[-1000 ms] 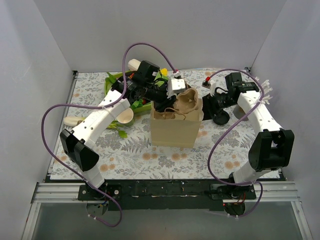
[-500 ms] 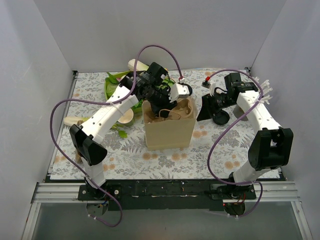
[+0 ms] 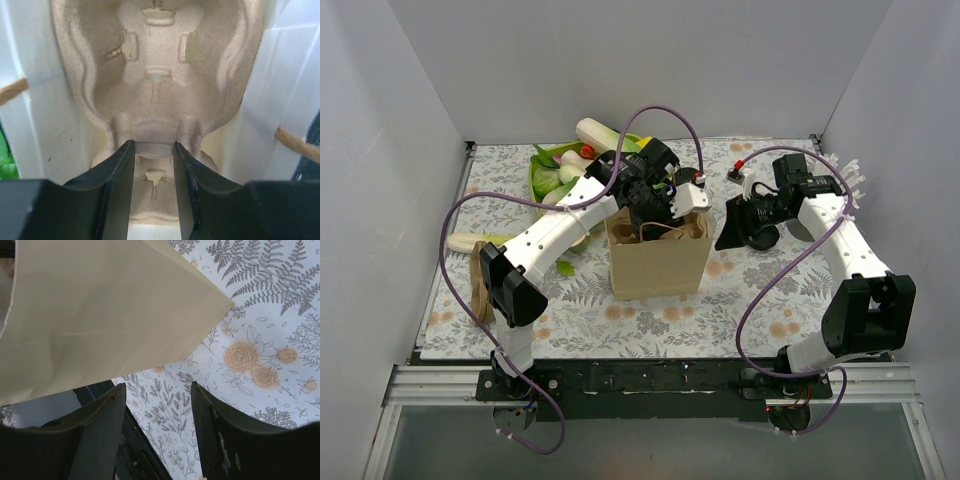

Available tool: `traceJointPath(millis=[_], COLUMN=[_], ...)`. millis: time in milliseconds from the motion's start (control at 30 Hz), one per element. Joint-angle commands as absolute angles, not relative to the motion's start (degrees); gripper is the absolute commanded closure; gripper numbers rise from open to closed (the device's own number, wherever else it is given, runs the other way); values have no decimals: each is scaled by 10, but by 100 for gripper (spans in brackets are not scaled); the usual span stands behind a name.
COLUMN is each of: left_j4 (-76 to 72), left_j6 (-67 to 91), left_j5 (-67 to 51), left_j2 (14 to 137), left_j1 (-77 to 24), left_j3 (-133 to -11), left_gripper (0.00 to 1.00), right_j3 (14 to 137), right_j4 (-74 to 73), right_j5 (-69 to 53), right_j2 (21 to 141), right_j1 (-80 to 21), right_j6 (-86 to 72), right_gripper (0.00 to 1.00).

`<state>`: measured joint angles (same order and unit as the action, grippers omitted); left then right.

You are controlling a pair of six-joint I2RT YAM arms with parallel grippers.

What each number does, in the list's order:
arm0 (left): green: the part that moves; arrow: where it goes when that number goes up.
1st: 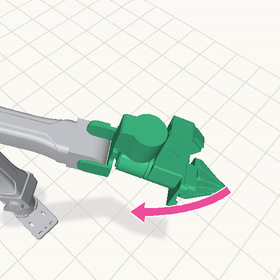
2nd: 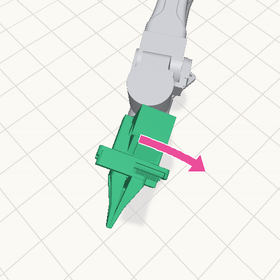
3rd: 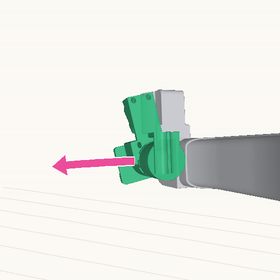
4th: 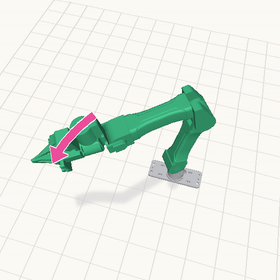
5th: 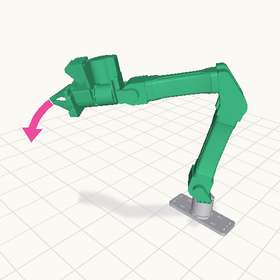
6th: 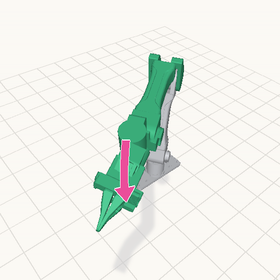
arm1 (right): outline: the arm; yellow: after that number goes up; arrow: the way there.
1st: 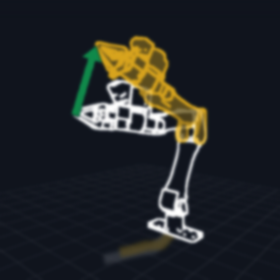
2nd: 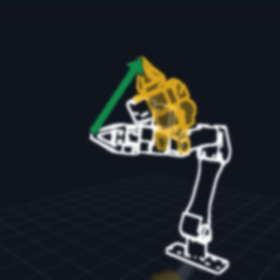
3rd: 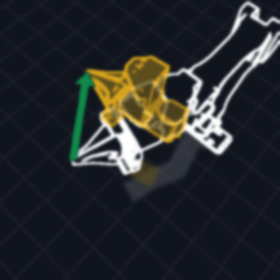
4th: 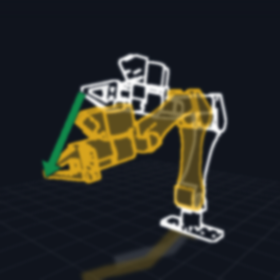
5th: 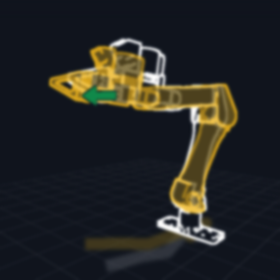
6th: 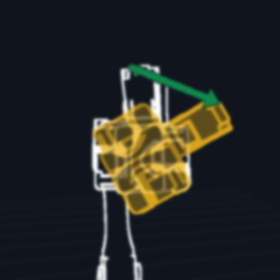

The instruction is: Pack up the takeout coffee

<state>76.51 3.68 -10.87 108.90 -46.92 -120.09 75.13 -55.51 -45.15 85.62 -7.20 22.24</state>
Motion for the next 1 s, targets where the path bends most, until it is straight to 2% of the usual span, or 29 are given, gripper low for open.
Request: traceJointPath(millis=[0, 967], left_j4=[791, 717], left_j6=[47, 106], left_j5=[-98, -61], left_j2=[1057, 1087], left_j1=[-481, -484], left_j3=[-1159, -1015], left_gripper=[100, 100], right_j3=[724, 671], right_j4=[-547, -523], right_j5=[-461, -451], right_j2=[824, 785], right_j1=[-73, -71], right_j6=[213, 201], right_gripper=[38, 37])
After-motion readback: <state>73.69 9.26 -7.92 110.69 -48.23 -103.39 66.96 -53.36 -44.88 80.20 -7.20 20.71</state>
